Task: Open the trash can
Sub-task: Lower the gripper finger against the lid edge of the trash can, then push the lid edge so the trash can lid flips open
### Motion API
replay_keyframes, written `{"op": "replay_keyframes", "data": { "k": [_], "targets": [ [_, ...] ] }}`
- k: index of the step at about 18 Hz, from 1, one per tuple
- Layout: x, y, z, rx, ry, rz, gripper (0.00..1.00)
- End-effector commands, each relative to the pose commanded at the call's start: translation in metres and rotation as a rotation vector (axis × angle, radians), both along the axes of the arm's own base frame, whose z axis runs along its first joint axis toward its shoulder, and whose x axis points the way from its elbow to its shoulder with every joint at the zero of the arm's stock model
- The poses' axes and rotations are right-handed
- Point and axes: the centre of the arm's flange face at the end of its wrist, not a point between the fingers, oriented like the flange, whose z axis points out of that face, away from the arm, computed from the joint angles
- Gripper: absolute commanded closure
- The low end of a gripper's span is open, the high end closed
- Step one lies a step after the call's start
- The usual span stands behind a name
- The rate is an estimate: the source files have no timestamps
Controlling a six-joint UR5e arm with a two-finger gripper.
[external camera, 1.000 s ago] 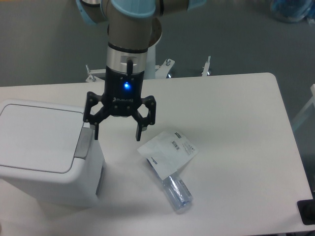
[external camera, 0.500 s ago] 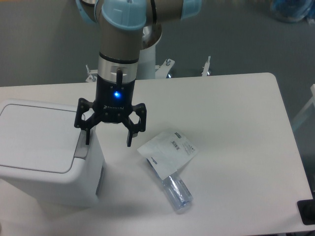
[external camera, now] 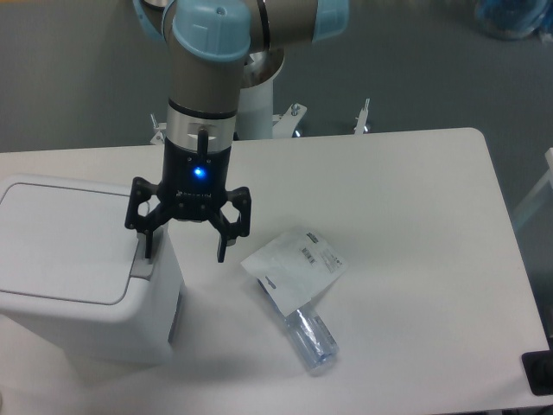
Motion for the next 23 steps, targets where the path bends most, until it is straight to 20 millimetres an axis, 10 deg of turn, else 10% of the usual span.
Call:
{"op": "replay_keyframes", "data": {
  "k": [23],
  "targets": [
    [-0.0068,0.0057,-0.0046,-0.006,0.006,-0.002,0.0]
  ]
}}
